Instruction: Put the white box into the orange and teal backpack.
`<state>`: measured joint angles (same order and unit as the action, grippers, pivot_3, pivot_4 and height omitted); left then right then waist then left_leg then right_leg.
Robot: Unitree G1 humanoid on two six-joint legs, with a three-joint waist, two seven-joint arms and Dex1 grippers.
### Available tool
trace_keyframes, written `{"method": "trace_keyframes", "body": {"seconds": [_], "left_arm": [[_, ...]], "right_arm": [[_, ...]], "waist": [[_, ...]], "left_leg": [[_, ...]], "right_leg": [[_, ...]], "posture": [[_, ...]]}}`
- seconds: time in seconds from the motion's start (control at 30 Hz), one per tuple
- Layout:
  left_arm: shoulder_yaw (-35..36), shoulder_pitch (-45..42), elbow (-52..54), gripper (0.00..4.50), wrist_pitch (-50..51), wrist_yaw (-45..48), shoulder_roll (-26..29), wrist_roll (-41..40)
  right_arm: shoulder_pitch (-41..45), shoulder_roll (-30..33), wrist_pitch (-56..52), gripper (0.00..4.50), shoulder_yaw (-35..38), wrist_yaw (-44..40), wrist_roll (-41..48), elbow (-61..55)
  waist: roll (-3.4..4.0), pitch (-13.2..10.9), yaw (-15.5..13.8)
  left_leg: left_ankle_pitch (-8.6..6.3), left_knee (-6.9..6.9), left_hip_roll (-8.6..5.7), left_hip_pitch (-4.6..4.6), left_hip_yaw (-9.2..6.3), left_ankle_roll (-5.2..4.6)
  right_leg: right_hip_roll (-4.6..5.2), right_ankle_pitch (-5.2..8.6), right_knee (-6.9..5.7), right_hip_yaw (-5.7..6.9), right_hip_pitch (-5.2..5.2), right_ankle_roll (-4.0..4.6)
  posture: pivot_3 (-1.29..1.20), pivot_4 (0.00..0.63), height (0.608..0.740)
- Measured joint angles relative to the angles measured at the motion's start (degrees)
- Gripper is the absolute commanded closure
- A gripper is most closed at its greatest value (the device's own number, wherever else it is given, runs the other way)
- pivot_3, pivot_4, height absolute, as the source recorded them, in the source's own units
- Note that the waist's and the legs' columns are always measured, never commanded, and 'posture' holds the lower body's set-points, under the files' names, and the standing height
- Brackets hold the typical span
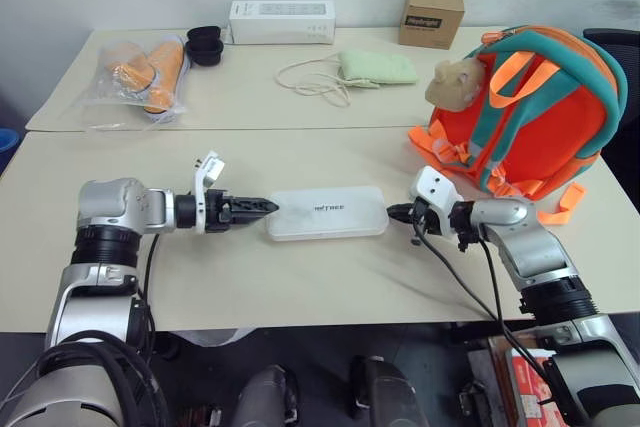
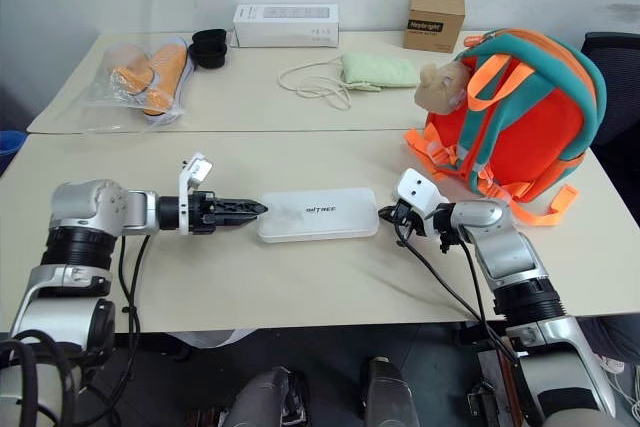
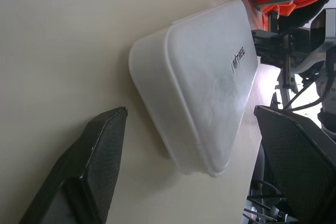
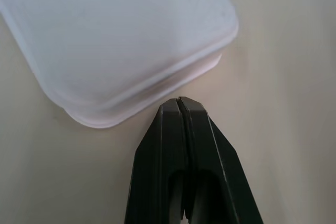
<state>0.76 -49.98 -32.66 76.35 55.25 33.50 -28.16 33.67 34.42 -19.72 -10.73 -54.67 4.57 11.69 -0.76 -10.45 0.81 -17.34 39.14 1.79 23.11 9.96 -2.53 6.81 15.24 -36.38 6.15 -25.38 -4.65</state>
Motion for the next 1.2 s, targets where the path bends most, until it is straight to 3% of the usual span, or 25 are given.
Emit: {"method": "trace_keyframes", "body": {"seconds": [0.4,0.5,0.77,1.1,1.2], "left_arm": [[-2.1,-1.3,0.4,0.42,-1.5,0.7,-4.6,0.4],[-0.5,-1.5,-0.7,1.01,0.0,-0.1,-5.6,-0.2],[2.8,-2.2,-1.7,3.17,3.7,1.2,-5.7,-3.7],[4.6,0.9,6.1,3.25,9.0,-0.3,-5.5,-7.1],[8.3,1.8,9.4,3.25,11.3,-1.7,-5.9,-9.0]], "right_arm": [[0.0,-0.7,-0.4,4.5,0.0,0.2,-0.7,-0.4],[-0.9,-0.6,-0.4,4.5,0.0,0.2,-0.6,-1.7],[-1.7,-0.6,-0.4,4.5,0.1,0.6,-0.7,-2.6],[-5.6,-0.5,-0.6,4.5,2.6,1.4,0.6,-5.9],[-9.5,1.1,-3.7,3.89,6.6,1.8,3.5,-9.9]], "waist": [[0.02,0.0,-0.8],[0.02,0.0,-0.6],[0.0,0.0,-0.3],[0.0,0.0,-0.3],[0.0,0.0,-0.5]], "left_leg": [[0.01,0.04,-0.03,-0.02,-0.01,-0.03],[0.01,0.03,0.0,-0.01,-0.02,-0.02],[0.01,0.05,0.04,0.03,-0.03,-0.01],[0.01,0.05,0.06,0.06,-0.04,0.0],[0.01,0.05,0.06,0.11,-0.09,0.0]], "right_leg": [[0.08,0.0,-0.04,0.02,0.02,0.0],[0.05,0.0,-0.03,0.03,0.02,0.0],[-0.01,0.0,-0.04,0.03,0.0,0.0],[-0.02,0.0,-0.01,-0.02,-0.02,0.0],[0.0,0.0,0.01,-0.07,-0.04,0.01]], "posture": [[0.0,0.15,0.74],[0.0,0.15,0.74],[0.0,0.15,0.74],[0.0,0.15,0.74],[0.0,0.15,0.74]]}}
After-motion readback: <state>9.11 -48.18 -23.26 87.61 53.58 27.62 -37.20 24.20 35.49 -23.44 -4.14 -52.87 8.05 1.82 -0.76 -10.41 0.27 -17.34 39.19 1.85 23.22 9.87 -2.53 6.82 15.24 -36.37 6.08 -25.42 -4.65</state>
